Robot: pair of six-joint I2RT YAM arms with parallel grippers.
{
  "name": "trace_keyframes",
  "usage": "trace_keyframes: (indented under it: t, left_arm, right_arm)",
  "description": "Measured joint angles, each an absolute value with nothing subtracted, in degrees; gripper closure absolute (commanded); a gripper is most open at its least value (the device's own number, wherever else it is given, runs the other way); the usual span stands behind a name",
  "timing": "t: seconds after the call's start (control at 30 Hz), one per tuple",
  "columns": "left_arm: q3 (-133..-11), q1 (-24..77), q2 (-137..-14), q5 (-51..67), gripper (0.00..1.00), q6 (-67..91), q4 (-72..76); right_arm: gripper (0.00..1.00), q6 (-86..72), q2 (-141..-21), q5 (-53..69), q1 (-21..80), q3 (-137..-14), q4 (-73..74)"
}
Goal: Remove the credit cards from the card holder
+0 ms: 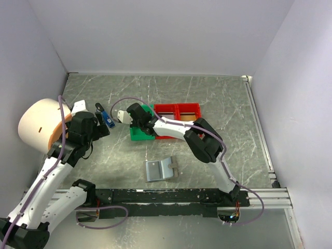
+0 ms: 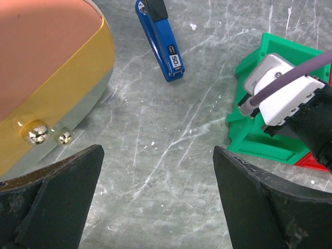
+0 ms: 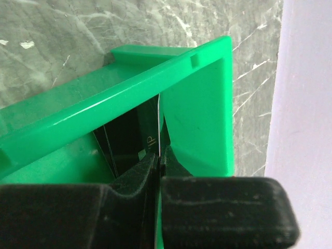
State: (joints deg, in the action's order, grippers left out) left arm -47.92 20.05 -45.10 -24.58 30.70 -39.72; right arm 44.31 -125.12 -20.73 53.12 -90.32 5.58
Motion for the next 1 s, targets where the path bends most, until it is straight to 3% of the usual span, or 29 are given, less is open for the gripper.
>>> trace_keyframes:
  t: [0.13,0.43,0.57,1.0]
  left_arm:
    - [-47.9,20.1,-44.2,-25.3,0.01,30.9,-39.9]
    - [-47.9,20.0,-42.0,-25.9,0.01,31.1,-40.1]
    - [-47.9,20.0,-42.3,-25.9,0.01,31.1,-40.1]
    - [-47.9,20.0,-42.8,-25.8,0.01,31.1,-40.1]
  right_arm:
    - [1.0,44.9,-126.7,-20.0,52.2,-90.7,5.1]
    - [0.88,46.0,-128.1,-18.8,51.4,-90.7,3.7]
    - [0.66,45.9,-128.4,-18.4,51.3,-90.6,3.9]
    - [0.63,42.6,-127.7,-16.0,50.7,-91.1,6.9]
